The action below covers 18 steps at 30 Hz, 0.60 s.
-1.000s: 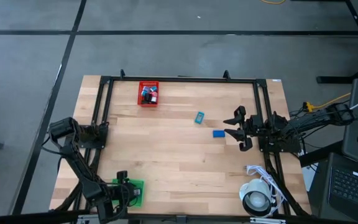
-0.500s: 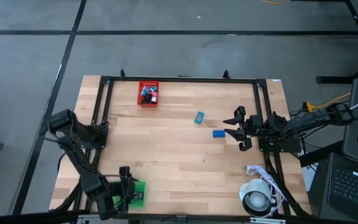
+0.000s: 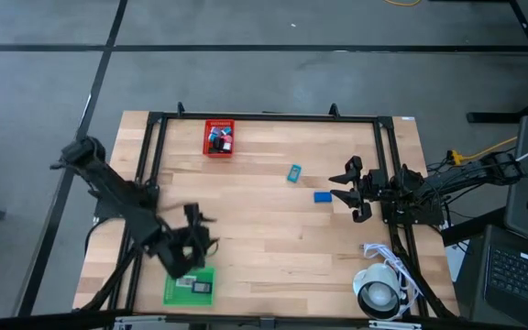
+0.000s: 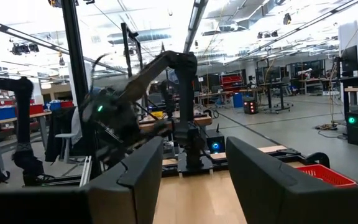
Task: Pick & Place Office items
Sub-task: Put the light blue digital clock into the green bin
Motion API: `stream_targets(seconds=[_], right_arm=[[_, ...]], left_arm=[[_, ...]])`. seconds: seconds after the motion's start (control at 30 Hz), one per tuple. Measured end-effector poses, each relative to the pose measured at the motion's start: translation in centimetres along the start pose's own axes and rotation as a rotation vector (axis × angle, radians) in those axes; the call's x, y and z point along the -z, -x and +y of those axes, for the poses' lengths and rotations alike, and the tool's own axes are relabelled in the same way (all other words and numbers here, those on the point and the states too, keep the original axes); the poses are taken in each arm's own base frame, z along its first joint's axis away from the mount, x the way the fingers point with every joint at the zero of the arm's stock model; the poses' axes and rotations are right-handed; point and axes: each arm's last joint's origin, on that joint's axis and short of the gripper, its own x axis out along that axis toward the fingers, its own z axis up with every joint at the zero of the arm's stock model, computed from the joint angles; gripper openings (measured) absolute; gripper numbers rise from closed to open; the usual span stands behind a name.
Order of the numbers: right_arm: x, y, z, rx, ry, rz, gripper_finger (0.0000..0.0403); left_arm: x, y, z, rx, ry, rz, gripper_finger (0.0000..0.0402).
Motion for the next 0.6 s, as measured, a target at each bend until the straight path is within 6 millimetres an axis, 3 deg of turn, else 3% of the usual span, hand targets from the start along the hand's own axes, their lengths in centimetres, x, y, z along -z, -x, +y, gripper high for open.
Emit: stream_targets(seconds=[0.2,0.33,0.47,0.6], right_arm=[[0.0,0.0,0.0,0.0,0.0,0.0,0.0183],[0.0,0.0,0.0,0.0,-0.014,0.0,0.0183],[0.0,0.0,0.0,-0.01,-0.02,0.0,0.0183],[-0.5,-0.1,0.2,-0.019,-0.026,-0.033,0.0183]], left_arm=[[-4.6,-2.6,6.2,-0.15,0.216,-0.118,0.0251],[-6.9,-5.8,10.2,-0.211,0.273,-0.165,0.0251],[-8.6,-9.8,13.8,-0.129,0.324,-0.245,0.0251],[-9.0,-13.8,16.8,-0.07,0.429,-0.327,0.0251]])
